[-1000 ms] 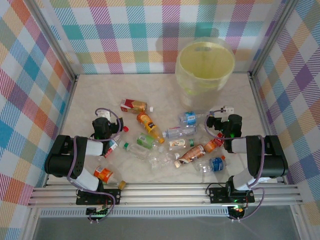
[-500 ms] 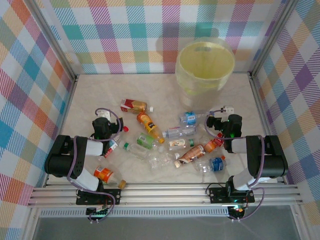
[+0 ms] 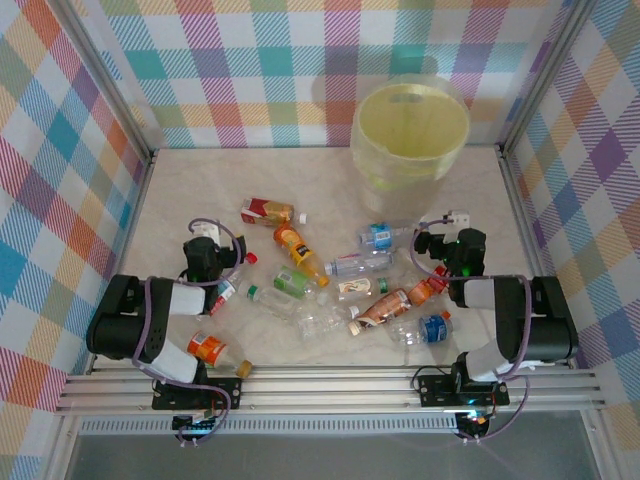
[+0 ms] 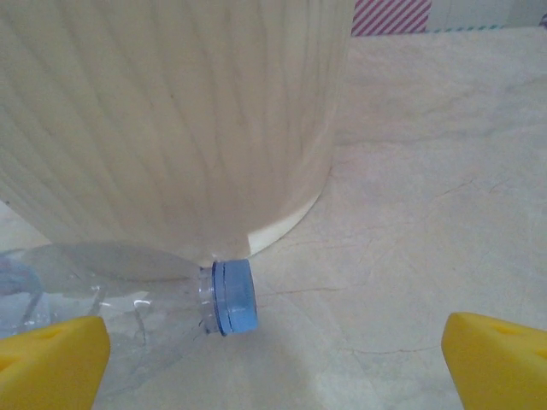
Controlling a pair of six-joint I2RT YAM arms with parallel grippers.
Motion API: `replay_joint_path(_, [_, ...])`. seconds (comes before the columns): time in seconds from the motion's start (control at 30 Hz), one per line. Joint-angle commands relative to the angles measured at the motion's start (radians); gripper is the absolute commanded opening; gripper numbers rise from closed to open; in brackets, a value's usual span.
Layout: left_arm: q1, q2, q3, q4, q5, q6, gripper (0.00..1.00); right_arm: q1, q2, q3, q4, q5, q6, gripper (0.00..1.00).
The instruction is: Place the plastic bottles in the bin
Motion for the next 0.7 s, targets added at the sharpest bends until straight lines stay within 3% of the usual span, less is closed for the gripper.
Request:
replay_joint_path(0.0, [0.006, -0.051, -0.010, 0.024, -0.012, -0.004, 1.00, -0.004, -0.055, -0.013, 0.000, 0.011, 0.009, 1.00])
replay_joint_path(0.17, [0.004, -0.138, -0.008, -0.052, -0.018, -0.006, 1.00, -0.004, -0.125, -0.006, -0.072, 0.023, 0.014, 1.00])
replay_joint_path(0.67, [-0.052, -0.477, 0.158, -0.652, -0.154, -0.116, 1.00, 0.062, -0.460, 0.110, -0.610, 0.070, 0.100, 1.00])
